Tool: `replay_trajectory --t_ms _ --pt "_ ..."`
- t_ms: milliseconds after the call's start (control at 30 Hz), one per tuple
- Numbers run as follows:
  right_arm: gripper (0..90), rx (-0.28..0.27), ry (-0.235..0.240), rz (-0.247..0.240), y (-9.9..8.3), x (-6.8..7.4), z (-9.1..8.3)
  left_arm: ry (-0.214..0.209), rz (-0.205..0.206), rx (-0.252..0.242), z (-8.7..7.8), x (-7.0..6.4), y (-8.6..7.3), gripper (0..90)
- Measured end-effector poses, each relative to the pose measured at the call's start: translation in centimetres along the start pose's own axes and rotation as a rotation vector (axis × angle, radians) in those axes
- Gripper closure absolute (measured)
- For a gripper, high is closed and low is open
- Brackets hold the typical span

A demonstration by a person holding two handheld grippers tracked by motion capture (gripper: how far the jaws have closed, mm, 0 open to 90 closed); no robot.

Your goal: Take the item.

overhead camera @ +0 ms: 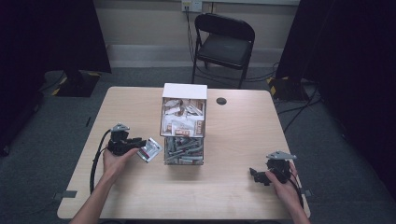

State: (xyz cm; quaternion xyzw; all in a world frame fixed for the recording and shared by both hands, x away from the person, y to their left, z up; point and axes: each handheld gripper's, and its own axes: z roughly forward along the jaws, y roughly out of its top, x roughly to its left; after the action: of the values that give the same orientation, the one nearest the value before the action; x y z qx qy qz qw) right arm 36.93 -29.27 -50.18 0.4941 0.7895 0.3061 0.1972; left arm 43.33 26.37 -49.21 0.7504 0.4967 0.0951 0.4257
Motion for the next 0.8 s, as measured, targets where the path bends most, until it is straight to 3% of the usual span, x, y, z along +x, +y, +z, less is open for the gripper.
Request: replay_trajectory --t_ms 200,267,300,633,700,800 --pt "0.0 0.001 0.0 0.0 0.0 0.0 0.0 0.026 -0.001 -0.01 -0.5 0.1 0.2 44.4" --pt "0.0 0.001 0.0 0.0 0.0 0.0 0.0 0.049 0.019 -0.007 -0.7 0.0 0.2 38.1" --pt "0.0 0.001 0.0 0.0 0.0 0.0 0.0 0.087 0.048 -0.002 -0.9 -0.1 0.3 35.3" --pt "0.0 0.001 0.0 0.001 0.0 0.0 0.0 0.08 0.013 -0.031 -2.0 0.0 0.4 22.0" --pt "0.0 0.0 0.0 0.001 0.0 0.0 0.0 0.064 -0.005 -0.028 -2.3 0.0 0.4 21.2" --pt "0.0 0.0 0.0 0.0 0.0 0.0 0.0 0.039 0.003 -0.036 -2.8 0.0 0.4 20.6"
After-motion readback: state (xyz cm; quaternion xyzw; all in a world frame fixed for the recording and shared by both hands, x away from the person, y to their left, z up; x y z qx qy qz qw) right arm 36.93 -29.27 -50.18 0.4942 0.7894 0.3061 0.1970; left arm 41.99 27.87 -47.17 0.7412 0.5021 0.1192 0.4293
